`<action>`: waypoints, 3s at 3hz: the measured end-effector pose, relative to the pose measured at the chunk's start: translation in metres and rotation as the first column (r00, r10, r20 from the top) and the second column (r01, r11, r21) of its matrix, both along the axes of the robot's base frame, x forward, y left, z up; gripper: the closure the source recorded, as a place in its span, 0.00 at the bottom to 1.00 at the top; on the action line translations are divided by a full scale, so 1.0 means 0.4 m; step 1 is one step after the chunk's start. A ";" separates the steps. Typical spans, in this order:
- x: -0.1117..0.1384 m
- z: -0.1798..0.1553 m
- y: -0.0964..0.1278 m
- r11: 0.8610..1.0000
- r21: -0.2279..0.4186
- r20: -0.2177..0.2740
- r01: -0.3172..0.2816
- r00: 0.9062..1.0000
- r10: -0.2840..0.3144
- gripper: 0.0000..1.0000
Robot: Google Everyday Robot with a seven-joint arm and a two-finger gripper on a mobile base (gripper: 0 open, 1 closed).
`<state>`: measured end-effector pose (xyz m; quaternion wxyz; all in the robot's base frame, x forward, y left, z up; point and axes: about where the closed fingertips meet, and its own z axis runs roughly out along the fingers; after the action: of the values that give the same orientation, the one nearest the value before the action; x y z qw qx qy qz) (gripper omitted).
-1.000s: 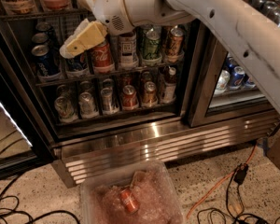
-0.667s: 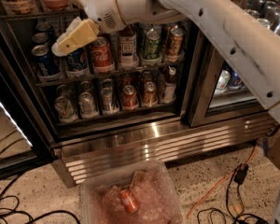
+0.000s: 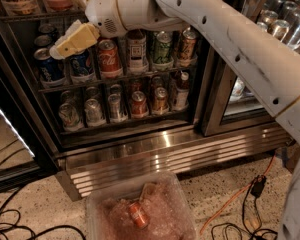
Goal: Pick coke can from top shelf of fridge
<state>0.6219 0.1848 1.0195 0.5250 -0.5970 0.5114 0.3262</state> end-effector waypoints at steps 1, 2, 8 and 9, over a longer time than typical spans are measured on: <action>0.021 0.012 0.004 0.999 0.021 0.013 0.038 0.999 -0.038 0.00; 0.048 0.044 0.000 0.991 0.058 0.049 0.123 0.991 -0.126 0.00; 0.113 0.056 0.068 0.967 0.131 0.053 0.220 0.972 -0.228 0.00; 0.123 0.038 0.066 0.951 0.131 0.022 0.280 0.958 -0.285 0.00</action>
Offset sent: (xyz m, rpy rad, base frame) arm 0.0402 -0.0110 0.0382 0.1096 -0.1102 -0.2669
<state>0.6710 0.2111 1.0347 0.6132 -0.4898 0.5592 0.2672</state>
